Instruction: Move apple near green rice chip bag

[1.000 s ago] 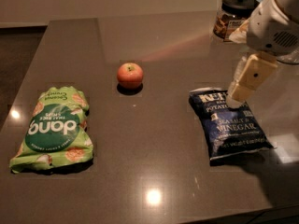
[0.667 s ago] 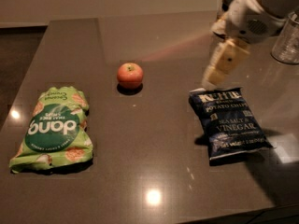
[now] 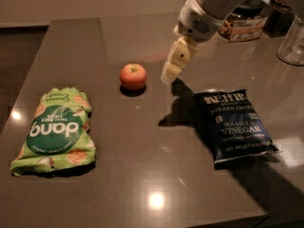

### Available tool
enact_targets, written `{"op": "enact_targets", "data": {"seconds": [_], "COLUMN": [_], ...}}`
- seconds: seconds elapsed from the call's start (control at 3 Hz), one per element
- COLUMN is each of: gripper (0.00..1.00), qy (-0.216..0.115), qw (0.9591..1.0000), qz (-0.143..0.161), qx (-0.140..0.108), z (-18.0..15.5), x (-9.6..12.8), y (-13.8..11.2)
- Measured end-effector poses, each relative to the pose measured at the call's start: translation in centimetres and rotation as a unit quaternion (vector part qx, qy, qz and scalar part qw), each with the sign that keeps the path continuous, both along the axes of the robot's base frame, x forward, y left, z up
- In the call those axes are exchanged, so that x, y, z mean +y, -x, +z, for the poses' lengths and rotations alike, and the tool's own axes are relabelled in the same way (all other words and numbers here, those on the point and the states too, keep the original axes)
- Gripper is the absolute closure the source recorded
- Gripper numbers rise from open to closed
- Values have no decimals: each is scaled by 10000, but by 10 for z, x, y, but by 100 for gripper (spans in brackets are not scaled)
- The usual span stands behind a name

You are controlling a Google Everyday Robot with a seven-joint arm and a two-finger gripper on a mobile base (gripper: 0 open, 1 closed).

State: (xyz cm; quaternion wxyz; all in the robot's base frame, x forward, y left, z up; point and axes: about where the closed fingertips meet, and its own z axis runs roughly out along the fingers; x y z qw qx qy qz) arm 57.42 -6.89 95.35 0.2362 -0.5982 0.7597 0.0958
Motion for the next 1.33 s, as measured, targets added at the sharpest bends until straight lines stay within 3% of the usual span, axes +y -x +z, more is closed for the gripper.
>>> {"op": "enact_targets", "data": {"seconds": [0.33, 0.67, 1.0, 1.33], "gripper": [0, 0, 0, 18], "qy": [27, -22, -40, -73], "qw": [9989, 9969, 9963, 9960], "qz": [270, 356, 371, 377], "qx": [388, 698, 776, 810], "z": [-38, -66, -79, -84], "x": [55, 89, 103, 106], "y": [-17, -30, -38, -42]}}
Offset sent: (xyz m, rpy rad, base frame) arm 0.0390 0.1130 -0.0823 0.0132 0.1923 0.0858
